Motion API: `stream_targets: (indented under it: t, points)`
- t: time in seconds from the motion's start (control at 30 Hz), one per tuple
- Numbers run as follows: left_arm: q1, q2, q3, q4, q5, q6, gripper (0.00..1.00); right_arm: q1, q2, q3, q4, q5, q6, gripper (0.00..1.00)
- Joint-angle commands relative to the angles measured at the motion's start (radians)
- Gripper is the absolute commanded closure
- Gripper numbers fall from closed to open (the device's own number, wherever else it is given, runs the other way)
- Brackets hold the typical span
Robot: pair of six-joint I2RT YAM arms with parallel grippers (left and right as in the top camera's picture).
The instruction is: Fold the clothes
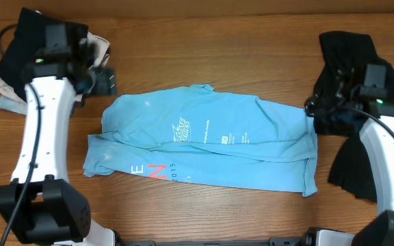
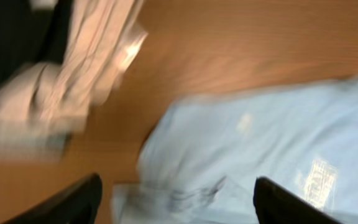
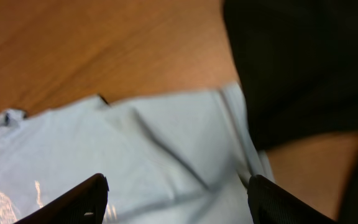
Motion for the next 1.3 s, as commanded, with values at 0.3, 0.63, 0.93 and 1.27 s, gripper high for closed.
stream_targets:
  t: [0.3, 0.63, 0.93, 1.27]
  points:
    - [-0.177, 0.34, 0.017, 0.314, 0.084, 0.23, 0.18, 0.024, 0.26, 0.025, 0.214, -0.004, -0.079, 0.25]
    - [-0.189, 0.437, 0.017, 0.344, 0.085, 0.237, 0.2, 0.024, 0.345, 0.023, 0.216, 0.163, -0.063, 0.29]
    - [-0.214, 0.455, 0.017, 0.291, 0.092, 0.236, 0.25, 0.027, 0.425, 0.021, 0.227, 0.131, -0.062, 0.4]
    - [-0.224, 0.48, 0.016, 0.285, 0.093, 0.235, 0.5, 0.032, 0.448, 0.019, 0.226, 0.111, -0.044, 0.6]
